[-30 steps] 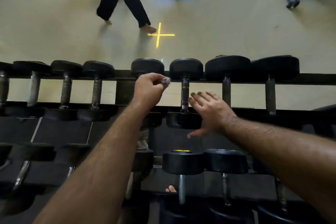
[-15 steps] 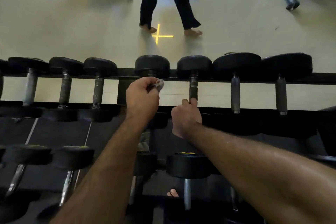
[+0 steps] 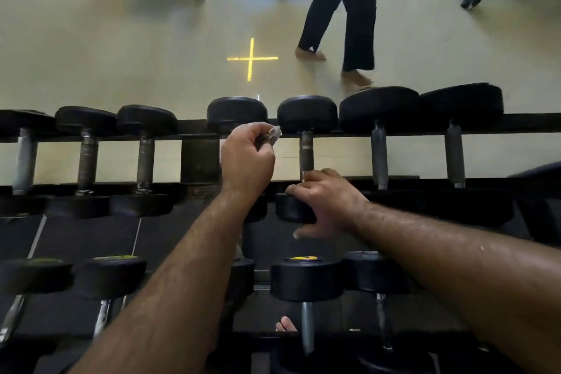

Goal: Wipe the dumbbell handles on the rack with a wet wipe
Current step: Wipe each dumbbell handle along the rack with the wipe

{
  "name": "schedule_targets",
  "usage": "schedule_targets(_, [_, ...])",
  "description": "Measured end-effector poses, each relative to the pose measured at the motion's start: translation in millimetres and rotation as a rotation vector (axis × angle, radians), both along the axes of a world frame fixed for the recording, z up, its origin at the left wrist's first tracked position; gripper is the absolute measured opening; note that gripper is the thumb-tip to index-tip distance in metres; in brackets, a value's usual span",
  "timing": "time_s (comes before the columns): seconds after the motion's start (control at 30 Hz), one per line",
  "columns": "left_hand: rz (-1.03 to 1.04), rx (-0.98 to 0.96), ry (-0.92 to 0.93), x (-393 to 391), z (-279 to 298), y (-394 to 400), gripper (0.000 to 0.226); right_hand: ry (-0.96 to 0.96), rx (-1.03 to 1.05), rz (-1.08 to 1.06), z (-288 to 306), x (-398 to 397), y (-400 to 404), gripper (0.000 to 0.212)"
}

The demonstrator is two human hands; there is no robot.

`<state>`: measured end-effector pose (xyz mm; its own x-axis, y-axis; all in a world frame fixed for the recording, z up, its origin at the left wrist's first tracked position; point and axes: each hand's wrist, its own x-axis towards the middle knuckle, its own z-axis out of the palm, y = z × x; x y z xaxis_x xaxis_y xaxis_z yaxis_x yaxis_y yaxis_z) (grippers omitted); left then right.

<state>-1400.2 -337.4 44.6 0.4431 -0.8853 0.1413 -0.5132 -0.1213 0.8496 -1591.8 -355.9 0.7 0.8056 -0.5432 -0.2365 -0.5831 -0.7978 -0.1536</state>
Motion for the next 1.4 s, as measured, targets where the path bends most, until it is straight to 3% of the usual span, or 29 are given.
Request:
schedule_targets(0.07, [-0.050, -0.023, -0.084, -2.5, -6.7, -3.2, 0.011, 0.044, -0.107, -0.055, 21.1, -18.2, -6.2, 0.092])
schedule_targets(0.13, [-0.104, -0.040, -0.168, -8.1, -15.2, -9.7, 0.013, 0.077, -0.159, -0.273, 35.3, -43.6, -12.2, 0.109])
schedule_targets(0.27, [-0.191, -0.041, -0.295, -31.3, -34.4, -29.3, 0.014, 0.235, 0.016, -0.602, 40.7, -69.0, -13.3, 0.152])
schedule_targets(0.47, [-0.331, 0.137, -0.407, -53.4, -57.6, -28.5, 0.018, 0.164, 0.055, -0.621, 38.2, -66.1, -12.4, 0.159])
schedule_targets(0.6, [-0.700, 0.531, -0.376, -35.7, -42.2, -24.4, 0.022, 0.187, 0.045, -0.597, 43.7, -63.3, -11.6, 0.155])
schedule_targets(0.7, [-0.569, 0.300, -0.329, -33.7, -32.6, -44.6, 0.014, 0.194, 0.022, -0.576, 44.8, -63.9, -11.6, 0.154])
schedule_targets(0.8, [-0.399, 0.034, -0.653, -44.9, -43.4, -64.0, 0.010, 0.206, 0.023, -0.572, 44.9, -64.8, -11.7, 0.150])
schedule_targets(0.87, [-0.508, 0.058, -0.893, -47.2, -55.6, -67.6, 0.024, 0.216, 0.016, -0.556, 44.7, -64.7, -12.3, 0.149])
schedule_targets(0.9, [-0.592, 0.113, -0.913, -47.9, -57.5, -66.0, 0.027, 0.223, 0.013, -0.547, 44.1, -64.9, -12.7, 0.150])
schedule_targets(1.07, [-0.950, 0.658, -0.576, -45.4, -31.7, -48.0, 0.018, 0.241, 0.018, -0.541, 40.9, -66.5, -13.9, 0.151])
schedule_targets(1.17, [-0.790, 0.705, -0.339, -13.7, -20.2, -48.6, 0.012, 0.264, 0.016, -0.526, 39.9, -67.1, -13.7, 0.152])
schedule_targets(1.27, [-0.528, 0.621, -0.424, -6.8, -22.4, -45.7, 0.015, 0.276, 0.013, -0.516, 39.0, -67.3, -14.1, 0.152])
schedule_targets(1.4, [-0.548, 0.848, -0.446, -26.2, -37.3, -26.8, 0.022, 0.285, 0.004, -0.507, 37.8, -67.7, -14.1, 0.152])
